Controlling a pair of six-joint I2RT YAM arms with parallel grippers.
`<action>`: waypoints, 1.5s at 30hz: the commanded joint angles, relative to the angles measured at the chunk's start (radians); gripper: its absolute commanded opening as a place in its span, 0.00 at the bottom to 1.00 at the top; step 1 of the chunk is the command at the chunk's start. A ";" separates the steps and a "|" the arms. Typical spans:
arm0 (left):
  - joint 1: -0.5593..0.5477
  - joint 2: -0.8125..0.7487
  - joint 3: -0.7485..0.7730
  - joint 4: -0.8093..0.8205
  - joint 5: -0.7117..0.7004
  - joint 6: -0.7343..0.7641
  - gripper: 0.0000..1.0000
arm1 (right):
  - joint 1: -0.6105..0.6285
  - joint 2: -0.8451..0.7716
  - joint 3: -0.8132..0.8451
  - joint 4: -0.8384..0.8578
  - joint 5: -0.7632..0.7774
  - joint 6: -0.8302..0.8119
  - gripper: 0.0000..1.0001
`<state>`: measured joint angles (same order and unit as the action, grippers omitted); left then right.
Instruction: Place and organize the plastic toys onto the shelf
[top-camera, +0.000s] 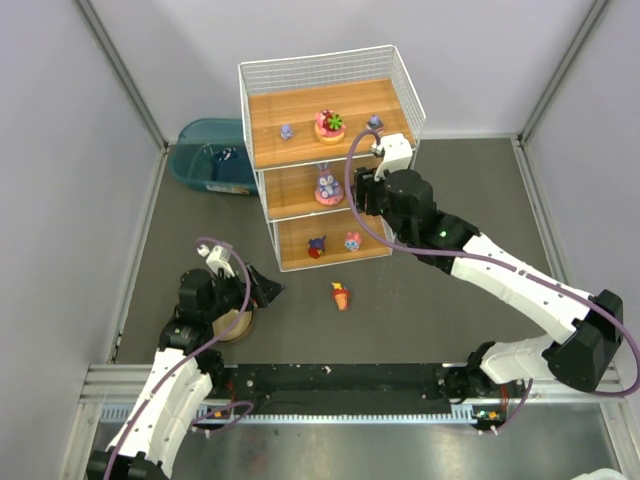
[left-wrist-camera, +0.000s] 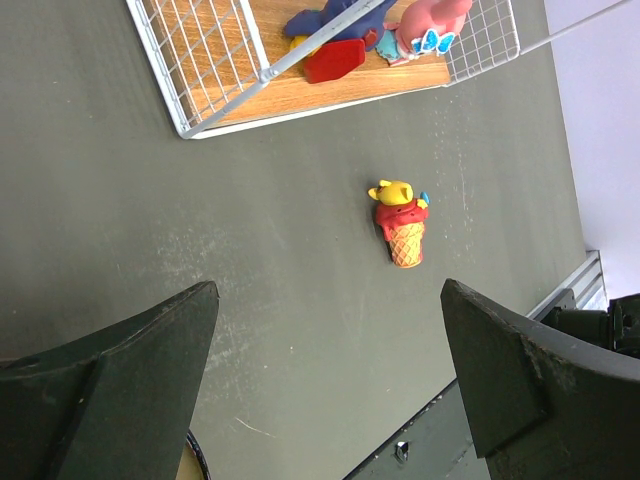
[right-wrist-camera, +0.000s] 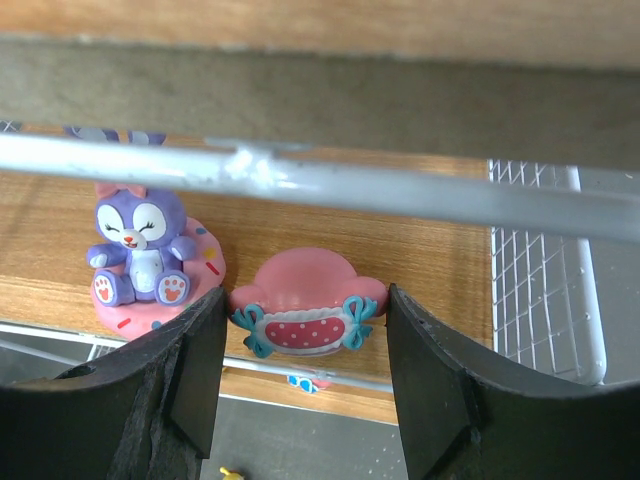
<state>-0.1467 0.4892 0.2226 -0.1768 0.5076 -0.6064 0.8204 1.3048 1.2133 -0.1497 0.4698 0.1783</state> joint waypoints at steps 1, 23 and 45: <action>-0.002 0.006 0.011 0.040 -0.006 0.016 0.99 | -0.013 -0.002 0.019 0.045 0.012 0.024 0.06; -0.002 0.008 0.015 0.037 -0.006 0.016 0.99 | -0.023 -0.001 -0.008 0.055 0.015 0.033 0.48; -0.002 0.017 0.023 0.040 -0.001 0.020 0.99 | -0.023 0.010 -0.028 0.091 0.018 0.043 0.65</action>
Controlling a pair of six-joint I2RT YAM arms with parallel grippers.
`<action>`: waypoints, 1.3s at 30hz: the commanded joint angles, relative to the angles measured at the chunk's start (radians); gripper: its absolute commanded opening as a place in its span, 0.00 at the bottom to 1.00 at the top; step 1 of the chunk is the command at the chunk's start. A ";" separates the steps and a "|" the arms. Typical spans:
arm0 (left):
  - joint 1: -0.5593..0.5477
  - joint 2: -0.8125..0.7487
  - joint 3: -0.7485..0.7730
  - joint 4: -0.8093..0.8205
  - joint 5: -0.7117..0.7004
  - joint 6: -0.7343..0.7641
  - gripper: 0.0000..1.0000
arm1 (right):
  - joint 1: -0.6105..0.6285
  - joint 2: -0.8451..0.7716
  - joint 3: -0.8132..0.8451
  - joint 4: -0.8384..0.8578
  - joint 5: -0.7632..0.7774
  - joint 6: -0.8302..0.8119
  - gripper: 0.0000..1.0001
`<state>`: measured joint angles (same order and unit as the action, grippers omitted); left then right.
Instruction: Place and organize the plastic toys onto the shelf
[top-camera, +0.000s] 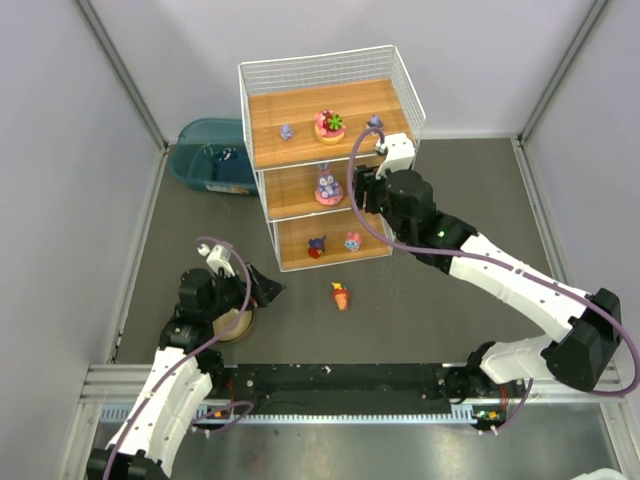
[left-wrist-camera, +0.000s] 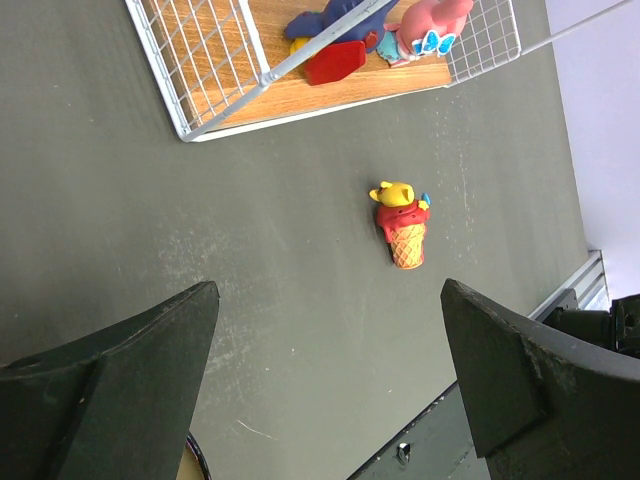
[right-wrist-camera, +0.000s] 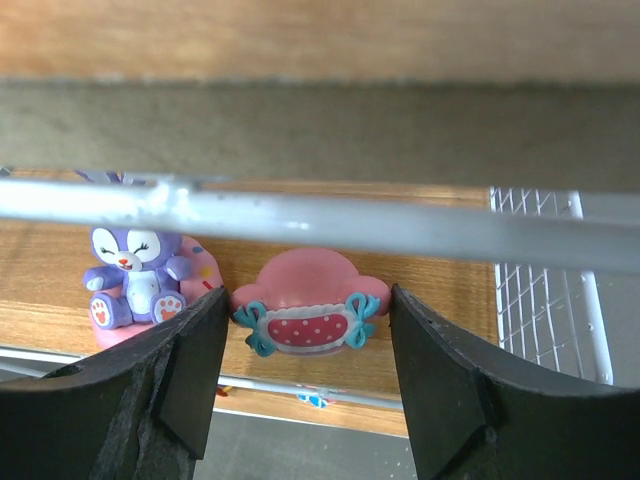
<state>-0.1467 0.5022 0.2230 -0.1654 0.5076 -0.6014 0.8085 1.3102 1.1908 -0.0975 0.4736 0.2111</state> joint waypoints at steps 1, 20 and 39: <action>-0.002 0.004 0.022 0.027 -0.001 0.017 0.99 | -0.011 0.004 -0.005 0.039 0.014 0.008 0.65; -0.002 -0.002 0.021 0.026 -0.003 0.012 0.99 | -0.011 -0.023 -0.016 0.048 -0.015 0.007 0.74; -0.002 -0.007 0.022 0.023 -0.003 0.009 0.99 | -0.011 -0.161 -0.054 0.025 -0.143 -0.009 0.84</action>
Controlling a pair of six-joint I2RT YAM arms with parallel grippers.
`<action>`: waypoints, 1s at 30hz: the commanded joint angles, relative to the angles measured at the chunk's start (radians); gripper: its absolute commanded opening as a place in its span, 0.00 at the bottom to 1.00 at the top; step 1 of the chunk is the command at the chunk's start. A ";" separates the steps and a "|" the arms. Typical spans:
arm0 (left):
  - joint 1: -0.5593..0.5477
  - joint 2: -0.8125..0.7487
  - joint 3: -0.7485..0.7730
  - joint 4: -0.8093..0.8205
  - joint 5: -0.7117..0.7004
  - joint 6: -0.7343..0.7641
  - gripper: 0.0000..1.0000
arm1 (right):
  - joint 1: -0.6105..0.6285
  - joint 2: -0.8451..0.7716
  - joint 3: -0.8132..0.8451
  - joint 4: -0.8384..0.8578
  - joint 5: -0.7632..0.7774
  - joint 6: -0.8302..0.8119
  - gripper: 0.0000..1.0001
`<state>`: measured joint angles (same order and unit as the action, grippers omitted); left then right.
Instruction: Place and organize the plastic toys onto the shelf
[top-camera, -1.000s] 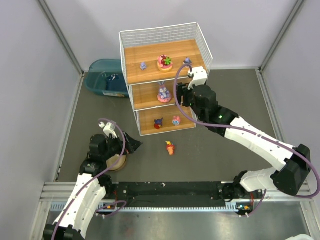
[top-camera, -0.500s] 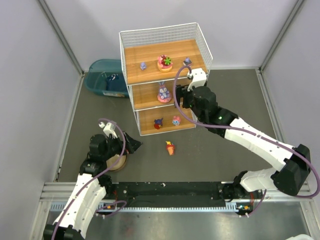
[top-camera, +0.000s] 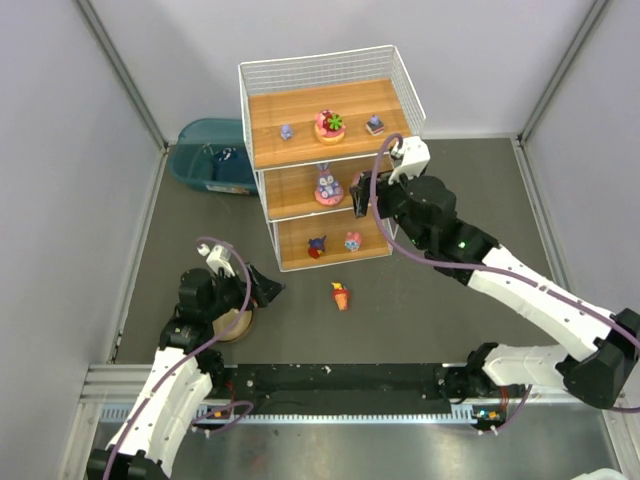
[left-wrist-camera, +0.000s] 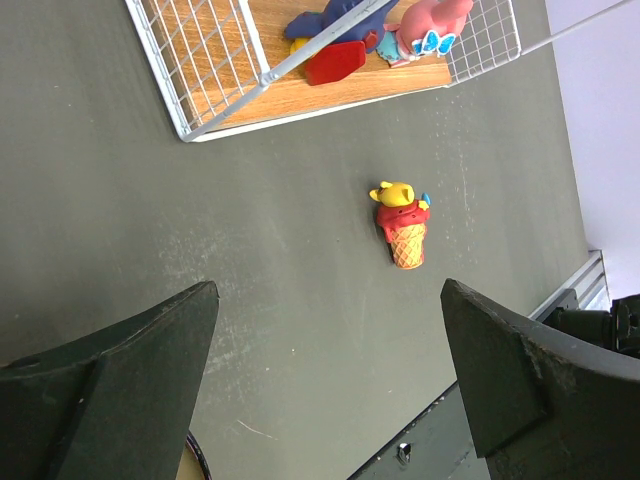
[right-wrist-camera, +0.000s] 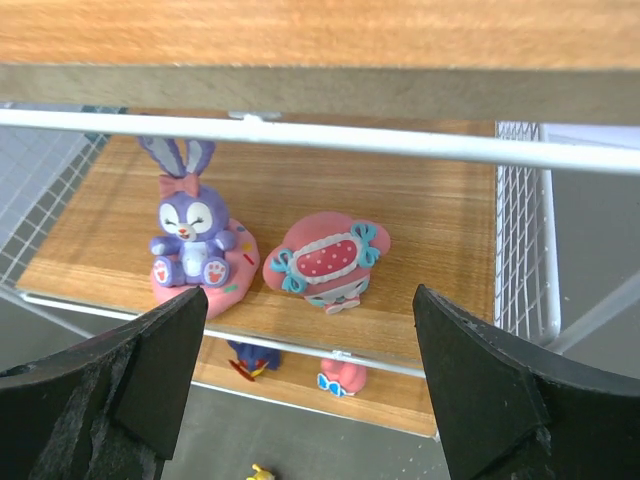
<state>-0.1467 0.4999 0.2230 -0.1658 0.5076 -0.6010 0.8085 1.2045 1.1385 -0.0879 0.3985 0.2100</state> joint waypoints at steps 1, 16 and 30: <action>-0.002 -0.006 0.022 0.025 -0.003 0.009 0.99 | -0.011 -0.062 -0.006 0.008 -0.084 -0.012 0.85; -0.002 0.000 0.033 0.025 -0.003 0.013 0.99 | 0.218 -0.299 -0.376 -0.055 -0.078 0.153 0.77; -0.002 -0.001 0.033 0.025 -0.001 0.015 0.99 | 0.250 0.050 -0.444 0.080 -0.179 0.387 0.66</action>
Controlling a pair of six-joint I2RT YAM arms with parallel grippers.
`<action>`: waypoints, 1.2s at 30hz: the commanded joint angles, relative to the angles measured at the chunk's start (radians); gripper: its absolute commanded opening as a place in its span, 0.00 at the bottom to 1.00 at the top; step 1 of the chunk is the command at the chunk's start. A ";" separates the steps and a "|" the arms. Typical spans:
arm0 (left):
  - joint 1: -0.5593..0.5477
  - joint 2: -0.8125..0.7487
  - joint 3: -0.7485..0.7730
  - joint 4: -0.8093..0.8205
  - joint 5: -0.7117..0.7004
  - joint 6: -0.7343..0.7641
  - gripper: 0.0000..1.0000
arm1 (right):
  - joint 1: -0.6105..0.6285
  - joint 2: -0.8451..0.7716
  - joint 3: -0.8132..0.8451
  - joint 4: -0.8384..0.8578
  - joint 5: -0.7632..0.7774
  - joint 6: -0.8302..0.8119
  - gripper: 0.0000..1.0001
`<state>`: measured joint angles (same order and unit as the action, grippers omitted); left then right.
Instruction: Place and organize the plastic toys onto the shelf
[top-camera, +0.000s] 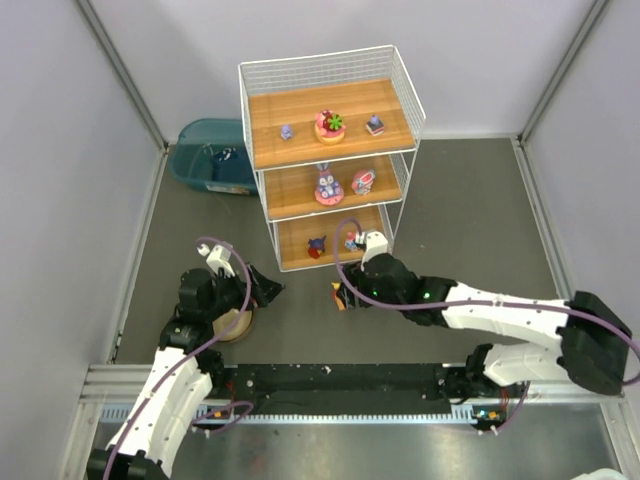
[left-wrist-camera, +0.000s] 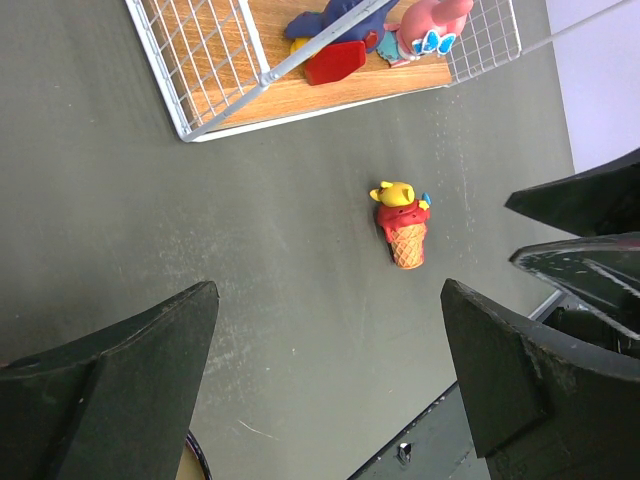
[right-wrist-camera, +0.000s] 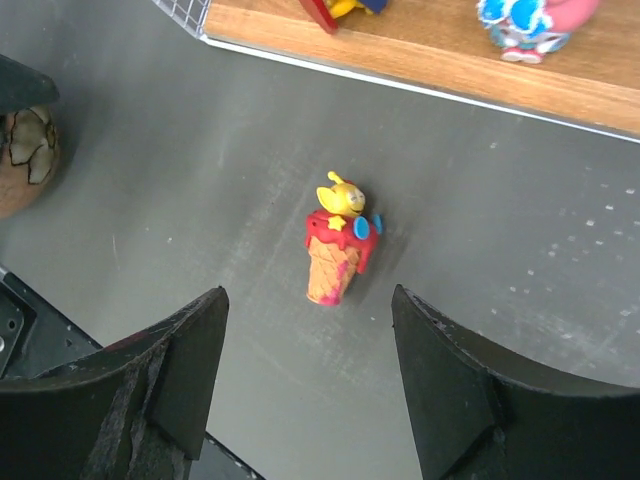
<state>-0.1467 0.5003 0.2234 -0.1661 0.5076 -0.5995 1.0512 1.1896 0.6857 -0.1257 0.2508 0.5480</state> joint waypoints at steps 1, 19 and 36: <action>-0.002 -0.005 0.031 0.025 -0.001 0.015 0.99 | 0.007 0.083 0.014 0.142 -0.034 0.052 0.66; -0.004 -0.006 0.033 0.023 0.000 0.017 0.99 | 0.009 0.329 0.009 0.242 0.010 0.141 0.45; -0.002 -0.011 0.031 0.022 0.000 0.014 0.99 | 0.062 0.157 -0.066 0.053 0.071 0.109 0.00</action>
<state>-0.1467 0.4999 0.2234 -0.1665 0.5076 -0.5995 1.0733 1.4475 0.6342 0.0696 0.2626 0.6807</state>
